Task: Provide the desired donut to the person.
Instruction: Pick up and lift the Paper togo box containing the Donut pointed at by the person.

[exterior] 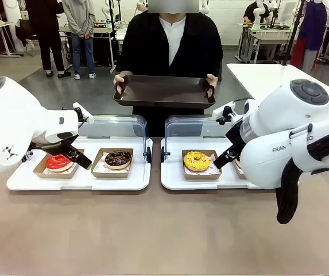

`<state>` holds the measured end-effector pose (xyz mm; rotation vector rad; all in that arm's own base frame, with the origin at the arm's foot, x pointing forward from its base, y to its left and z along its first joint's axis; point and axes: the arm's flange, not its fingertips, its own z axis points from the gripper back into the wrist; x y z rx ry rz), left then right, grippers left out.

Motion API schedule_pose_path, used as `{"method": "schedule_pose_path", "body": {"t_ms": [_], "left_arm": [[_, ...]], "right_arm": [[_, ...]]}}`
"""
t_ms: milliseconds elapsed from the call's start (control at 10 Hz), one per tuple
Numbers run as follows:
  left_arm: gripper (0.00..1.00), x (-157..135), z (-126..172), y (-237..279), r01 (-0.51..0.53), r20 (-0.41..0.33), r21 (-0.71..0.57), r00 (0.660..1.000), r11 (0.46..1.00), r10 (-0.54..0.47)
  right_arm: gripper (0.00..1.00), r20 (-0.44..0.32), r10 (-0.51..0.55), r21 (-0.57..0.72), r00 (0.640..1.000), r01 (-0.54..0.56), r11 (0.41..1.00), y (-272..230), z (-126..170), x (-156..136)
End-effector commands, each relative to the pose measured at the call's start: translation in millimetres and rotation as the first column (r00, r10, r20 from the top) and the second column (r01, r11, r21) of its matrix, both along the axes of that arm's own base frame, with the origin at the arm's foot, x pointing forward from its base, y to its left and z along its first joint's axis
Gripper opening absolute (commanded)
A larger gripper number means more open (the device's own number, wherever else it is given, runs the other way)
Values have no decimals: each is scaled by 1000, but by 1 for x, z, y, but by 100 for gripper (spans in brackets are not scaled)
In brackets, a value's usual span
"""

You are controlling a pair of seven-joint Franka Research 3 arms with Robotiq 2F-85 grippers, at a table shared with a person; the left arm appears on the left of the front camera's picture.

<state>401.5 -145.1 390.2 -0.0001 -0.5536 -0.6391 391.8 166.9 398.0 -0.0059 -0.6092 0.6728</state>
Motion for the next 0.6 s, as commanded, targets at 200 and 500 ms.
{"method": "schedule_pose_path", "body": {"t_ms": [200,500], "left_arm": [[100,-96,89,30,37,66,67,997,997,-42],[100,-137,113,39,45,113,59,992,997,-51]], "right_arm": [[100,92,85,-95,992,-76,993,1,74,-131],[100,98,80,-123,992,-68,990,1,92,-183]]}}
